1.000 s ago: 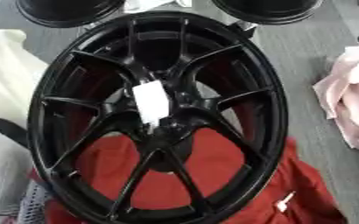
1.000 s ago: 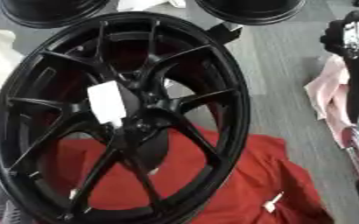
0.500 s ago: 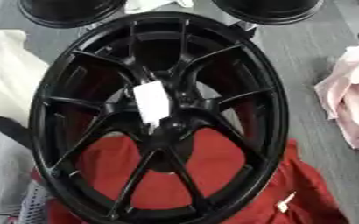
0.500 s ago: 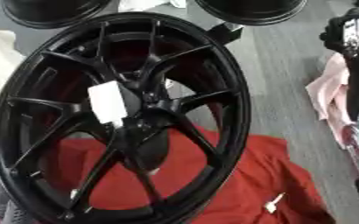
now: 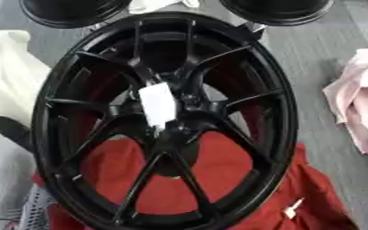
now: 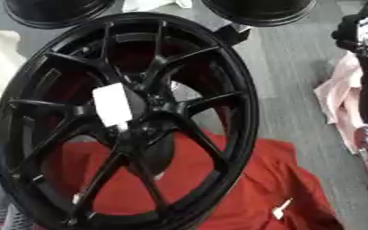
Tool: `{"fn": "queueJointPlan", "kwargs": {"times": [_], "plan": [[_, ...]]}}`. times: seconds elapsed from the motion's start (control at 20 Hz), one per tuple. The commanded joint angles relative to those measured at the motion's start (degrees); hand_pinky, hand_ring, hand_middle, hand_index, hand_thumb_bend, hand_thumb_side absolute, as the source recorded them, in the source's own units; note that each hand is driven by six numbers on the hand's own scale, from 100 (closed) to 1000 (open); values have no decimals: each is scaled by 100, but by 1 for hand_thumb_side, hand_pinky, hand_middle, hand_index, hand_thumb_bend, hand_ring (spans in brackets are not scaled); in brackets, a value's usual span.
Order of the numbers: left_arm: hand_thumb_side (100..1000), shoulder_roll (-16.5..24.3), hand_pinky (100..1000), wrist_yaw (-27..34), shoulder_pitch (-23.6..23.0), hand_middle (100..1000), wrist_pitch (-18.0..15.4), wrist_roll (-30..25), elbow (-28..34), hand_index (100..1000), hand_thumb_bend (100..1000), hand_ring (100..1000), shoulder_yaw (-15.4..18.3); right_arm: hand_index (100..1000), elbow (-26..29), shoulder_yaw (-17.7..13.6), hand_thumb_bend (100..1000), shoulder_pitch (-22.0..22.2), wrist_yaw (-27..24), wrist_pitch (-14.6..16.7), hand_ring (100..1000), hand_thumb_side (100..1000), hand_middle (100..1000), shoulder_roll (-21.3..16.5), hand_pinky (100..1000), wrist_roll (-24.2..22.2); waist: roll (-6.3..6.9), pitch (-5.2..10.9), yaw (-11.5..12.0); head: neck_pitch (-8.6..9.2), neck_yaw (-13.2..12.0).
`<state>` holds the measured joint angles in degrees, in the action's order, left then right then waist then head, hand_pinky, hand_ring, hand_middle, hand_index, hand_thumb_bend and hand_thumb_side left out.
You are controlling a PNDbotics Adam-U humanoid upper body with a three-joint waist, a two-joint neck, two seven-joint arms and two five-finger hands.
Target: Pull the pin out of the wheel hub.
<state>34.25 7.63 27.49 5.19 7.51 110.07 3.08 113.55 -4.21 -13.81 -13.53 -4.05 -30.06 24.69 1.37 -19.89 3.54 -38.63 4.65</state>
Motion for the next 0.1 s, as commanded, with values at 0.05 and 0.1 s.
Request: {"fn": "queueJointPlan", "kwargs": {"times": [0.05, 0.1], "plan": [[753, -258, 838, 37, -127, 679, 44, 59, 367, 911, 100, 715, -8, 618, 104, -34, 100, -73, 1, 25, 672, 651, 585, -124, 765, -8, -19, 86, -6, 45, -53], [754, -349, 838, 25, -186, 679, 52, 48, 410, 911, 100, 715, -21, 618, 104, -35, 100, -75, 0, 27, 672, 651, 585, -120, 765, -7, -25, 83, -6, 42, -67]]}}
